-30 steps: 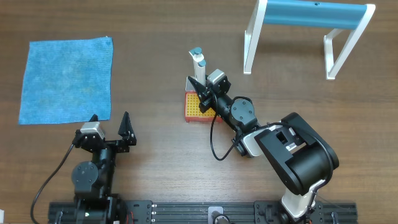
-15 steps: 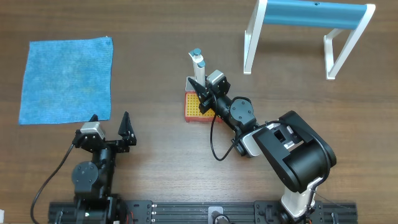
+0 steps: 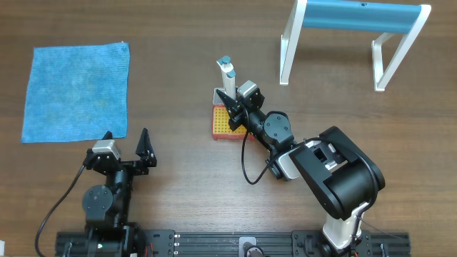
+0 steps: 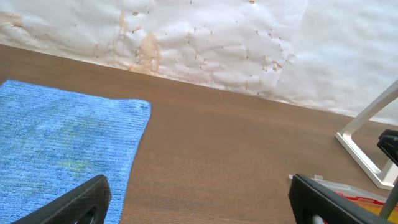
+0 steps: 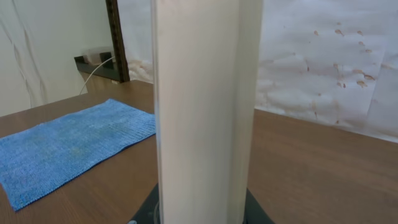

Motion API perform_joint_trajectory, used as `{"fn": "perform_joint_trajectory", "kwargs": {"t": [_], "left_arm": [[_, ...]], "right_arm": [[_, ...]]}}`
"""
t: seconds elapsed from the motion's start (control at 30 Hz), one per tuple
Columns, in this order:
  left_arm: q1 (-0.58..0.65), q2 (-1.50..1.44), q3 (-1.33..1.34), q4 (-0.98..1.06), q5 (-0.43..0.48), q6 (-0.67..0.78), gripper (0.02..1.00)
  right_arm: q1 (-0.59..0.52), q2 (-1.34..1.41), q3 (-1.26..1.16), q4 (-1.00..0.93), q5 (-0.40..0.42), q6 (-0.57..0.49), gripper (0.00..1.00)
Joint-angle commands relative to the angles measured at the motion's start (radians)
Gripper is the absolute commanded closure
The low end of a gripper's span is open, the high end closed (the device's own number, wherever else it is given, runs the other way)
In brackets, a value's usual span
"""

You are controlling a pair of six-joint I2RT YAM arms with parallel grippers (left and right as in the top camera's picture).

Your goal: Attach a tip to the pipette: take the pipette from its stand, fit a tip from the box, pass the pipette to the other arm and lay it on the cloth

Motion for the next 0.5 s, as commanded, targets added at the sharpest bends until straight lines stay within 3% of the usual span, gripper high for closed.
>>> {"fn": "perform_joint_trajectory", "kwargs": {"t": [0.03,0.3,0.5], "left_arm": [[-0.004,-0.008,-0.002,-0.005,0.003,0.009,0.095],[-0.004,-0.008,-0.002,-0.005,0.003,0.009,0.095],[-0.004,-0.008,-0.002,-0.005,0.003,0.009,0.093]], "right_arm": [[-0.014,0.015,0.002,0.006,0.001,0.008,0.921],[-0.018,0.031,-0.003,0.005,0.0,0.008,0.921],[-0.006,0.063,-0.003,0.005,-0.052,0.006,0.921]]}}
